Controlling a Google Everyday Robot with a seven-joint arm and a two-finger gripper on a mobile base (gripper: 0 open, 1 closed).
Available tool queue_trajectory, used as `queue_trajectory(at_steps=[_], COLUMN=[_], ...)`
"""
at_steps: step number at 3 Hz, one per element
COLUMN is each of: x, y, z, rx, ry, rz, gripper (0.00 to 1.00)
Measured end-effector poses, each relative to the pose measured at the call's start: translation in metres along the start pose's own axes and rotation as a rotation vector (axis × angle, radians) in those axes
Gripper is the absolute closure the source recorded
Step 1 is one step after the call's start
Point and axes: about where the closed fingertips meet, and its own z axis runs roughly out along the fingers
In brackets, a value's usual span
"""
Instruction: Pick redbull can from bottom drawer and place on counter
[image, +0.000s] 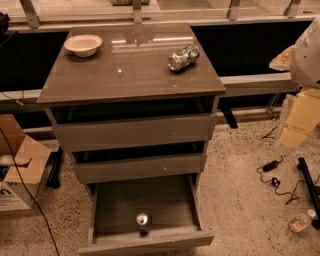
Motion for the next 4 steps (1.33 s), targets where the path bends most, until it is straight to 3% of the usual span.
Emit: queue_trajectory(at_steps=[2,4], x=[-0.004,-0.05], y=[0.001,0.021], z=[-0.001,0.057], rx=[0.003,-0.1], ry=[-0.025,-0.369], rz=[0.002,0.018], gripper=[0.0,0.0])
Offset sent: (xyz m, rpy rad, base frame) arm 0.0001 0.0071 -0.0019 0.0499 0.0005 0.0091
